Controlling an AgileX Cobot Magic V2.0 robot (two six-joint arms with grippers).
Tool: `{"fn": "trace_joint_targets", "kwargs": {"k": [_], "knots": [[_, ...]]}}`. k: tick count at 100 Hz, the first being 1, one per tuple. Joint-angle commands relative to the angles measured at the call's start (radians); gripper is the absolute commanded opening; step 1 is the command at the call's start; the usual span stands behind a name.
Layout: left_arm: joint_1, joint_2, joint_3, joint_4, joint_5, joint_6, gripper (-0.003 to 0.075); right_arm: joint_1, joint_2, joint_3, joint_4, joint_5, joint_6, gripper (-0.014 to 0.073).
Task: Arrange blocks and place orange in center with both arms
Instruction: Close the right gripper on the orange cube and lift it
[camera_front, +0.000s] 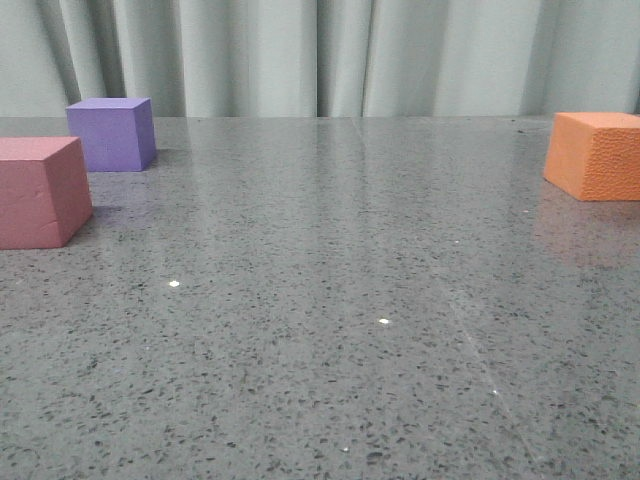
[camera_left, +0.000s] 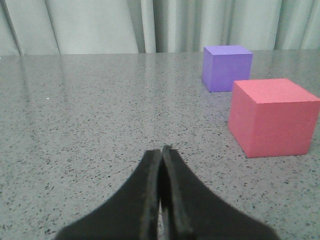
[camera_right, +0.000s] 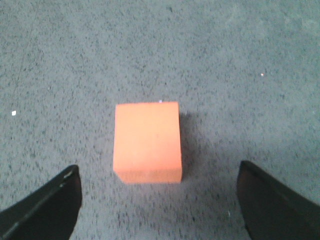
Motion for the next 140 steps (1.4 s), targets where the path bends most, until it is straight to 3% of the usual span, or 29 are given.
{"fn": "trace_joint_targets", "kwargs": {"k": [1, 47, 113, 121, 140], "knots": [[0.002, -0.033, 0.057, -0.006, -0.081, -0.002, -0.0019, 0.003, 0.026, -0.073, -0.004, -0.069, -0.017, 0.0628], [0.002, -0.033, 0.057, -0.006, -0.081, -0.002, -0.0019, 0.032, 0.260, -0.227, -0.004, 0.012, -0.060, 0.0628], [0.002, -0.033, 0.057, -0.006, -0.081, -0.002, -0.0019, 0.033, 0.394, -0.234, -0.004, 0.013, -0.059, 0.0619], [0.002, -0.033, 0.057, -0.006, -0.081, -0.002, -0.0019, 0.033, 0.399, -0.234, -0.004, 0.013, -0.058, 0.0573], [0.002, -0.033, 0.057, -0.006, -0.081, -0.002, -0.0019, 0.033, 0.402, -0.234, -0.004, 0.012, -0.039, 0.0348]]}}
